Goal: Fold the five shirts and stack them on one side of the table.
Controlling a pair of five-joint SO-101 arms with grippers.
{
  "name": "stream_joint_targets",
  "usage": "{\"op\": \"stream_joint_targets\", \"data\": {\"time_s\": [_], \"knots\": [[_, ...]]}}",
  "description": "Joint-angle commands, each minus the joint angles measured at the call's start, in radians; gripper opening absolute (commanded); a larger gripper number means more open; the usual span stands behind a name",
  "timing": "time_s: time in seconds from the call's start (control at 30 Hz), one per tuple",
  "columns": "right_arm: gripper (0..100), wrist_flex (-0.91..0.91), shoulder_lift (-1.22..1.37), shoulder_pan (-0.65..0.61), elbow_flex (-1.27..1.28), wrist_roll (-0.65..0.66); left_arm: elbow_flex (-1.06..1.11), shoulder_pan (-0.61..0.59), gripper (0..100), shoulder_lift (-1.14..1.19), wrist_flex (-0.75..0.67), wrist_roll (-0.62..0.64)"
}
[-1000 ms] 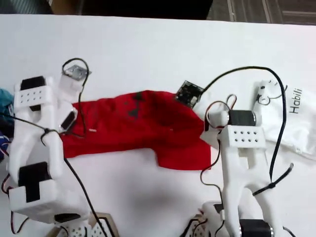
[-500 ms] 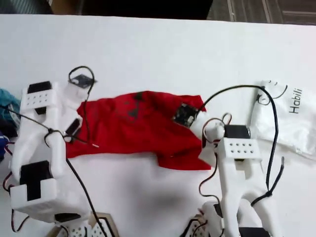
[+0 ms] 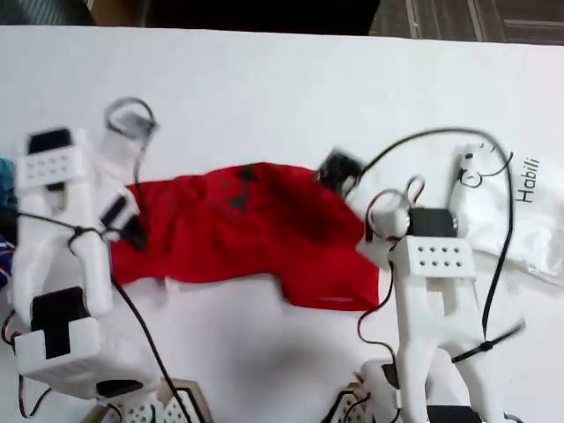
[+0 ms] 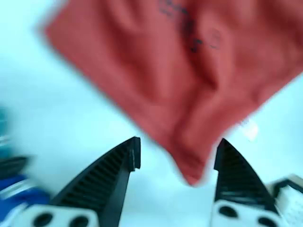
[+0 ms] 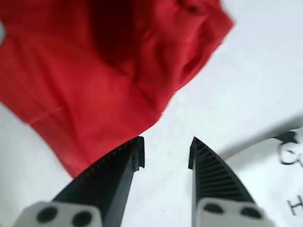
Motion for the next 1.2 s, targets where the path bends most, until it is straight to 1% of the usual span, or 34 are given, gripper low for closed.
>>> {"op": "stream_joint_targets", "data": {"time_s": [0.0, 0.07, 0.1, 0.13, 0.2, 0.23, 0.3, 0.37, 0.47, 0.57, 0.73, 0.9, 1.17], "knots": [[16.5, -0.073, -0.022, 0.007, -0.15, -0.135, -0.245, -0.04, 27, -0.003, 0.052, 0.006], [12.2, -0.147, 0.005, 0.002, -0.173, -0.196, -0.291, -0.037, 27, -0.002, 0.044, 0.041], [7.2, -0.176, 0.033, -0.01, -0.178, -0.218, -0.292, -0.026, 26, 0.0, 0.037, 0.061], [1.9, -0.196, 0.067, -0.024, -0.181, -0.238, -0.289, -0.005, 22, 0.011, 0.026, 0.08], [3.3, -0.223, 0.153, -0.073, -0.183, -0.258, -0.278, 0.043, 8, 0.057, 0.008, 0.123], [2.2, -0.24, 0.197, -0.096, -0.184, -0.261, -0.274, 0.068, 1, 0.089, -0.009, 0.155], [2.2, -0.274, 0.291, -0.137, -0.209, -0.273, -0.277, 0.106, 5, 0.164, -0.037, 0.207], [2.1, -0.303, 0.384, -0.163, -0.262, -0.301, -0.28, 0.137, 2, 0.236, -0.083, 0.229], [2.1, -0.309, 0.529, -0.17, -0.381, -0.315, -0.28, 0.153, 3, 0.334, -0.144, 0.249], [2.1, -0.305, 0.662, -0.16, -0.474, -0.315, -0.28, 0.133, 3, 0.399, -0.176, 0.241], [2.1, -0.283, 0.829, -0.128, -0.589, -0.31, -0.314, 0.06, 3, 0.46, -0.189, 0.221], [2.1, -0.285, 0.947, -0.084, -0.687, -0.308, -0.427, 0.018, 3, 0.548, -0.187, 0.19], [2.1, -0.285, 1.118, -0.012, -0.879, -0.307, -0.704, 0.02, 3, 0.79, -0.183, 0.193]]}}
